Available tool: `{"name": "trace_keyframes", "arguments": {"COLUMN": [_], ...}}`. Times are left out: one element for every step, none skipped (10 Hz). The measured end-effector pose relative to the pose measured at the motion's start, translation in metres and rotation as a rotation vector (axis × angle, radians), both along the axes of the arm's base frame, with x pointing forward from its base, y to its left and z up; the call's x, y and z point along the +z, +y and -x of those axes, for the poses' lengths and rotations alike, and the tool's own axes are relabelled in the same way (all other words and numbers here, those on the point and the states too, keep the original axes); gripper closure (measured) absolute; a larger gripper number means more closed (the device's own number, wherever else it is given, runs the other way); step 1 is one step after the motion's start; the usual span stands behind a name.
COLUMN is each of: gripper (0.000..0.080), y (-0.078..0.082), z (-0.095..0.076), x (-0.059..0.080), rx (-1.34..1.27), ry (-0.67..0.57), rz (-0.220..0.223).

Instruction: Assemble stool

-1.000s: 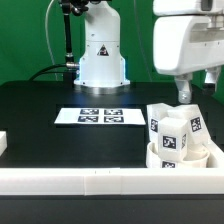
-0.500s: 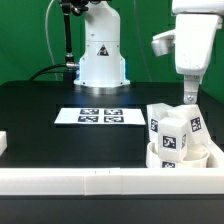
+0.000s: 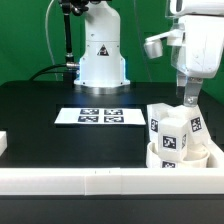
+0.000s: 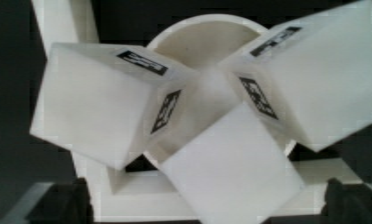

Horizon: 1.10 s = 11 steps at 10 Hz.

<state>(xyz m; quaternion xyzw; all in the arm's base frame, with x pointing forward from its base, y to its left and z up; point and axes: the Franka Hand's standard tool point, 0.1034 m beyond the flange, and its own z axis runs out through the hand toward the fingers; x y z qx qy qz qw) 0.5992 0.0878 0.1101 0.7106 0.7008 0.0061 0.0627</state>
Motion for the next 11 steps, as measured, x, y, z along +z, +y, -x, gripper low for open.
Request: {"name": "trace_keyframes", "arguments": {"gripper": [0.0151,0.0151,0.0151,0.0151,0.0151,0.0151,0.0151,0.0151,0.0151,0.0151,0.0151], "y": [0.000,0.004,0.005,0.006,0.011,0.015,0.018,0.019,0.019,0.018,0.018], "z": [0.000,0.000,0.000,0.000,0.001,0.002,0.003,0.004,0.005,0.006,0.006], "x": [0.000,0.000,0.000,0.000,-0.001,-0.003,-0.007,-0.011,-0.014,-0.017,-0.018], "rx": [0.044,0.090,0.172,0.237,0.265,0.272,0.273,0.276,0.276,0.276,0.275], "ry": [0.001,0.002,0.006,0.010,0.013,0.016,0.021,0.026,0.031,0.035,0.036], "rz": [0.016,0.028,0.048,0.068,0.079,0.079,0.080,0.081,0.082,0.083,0.084]}}
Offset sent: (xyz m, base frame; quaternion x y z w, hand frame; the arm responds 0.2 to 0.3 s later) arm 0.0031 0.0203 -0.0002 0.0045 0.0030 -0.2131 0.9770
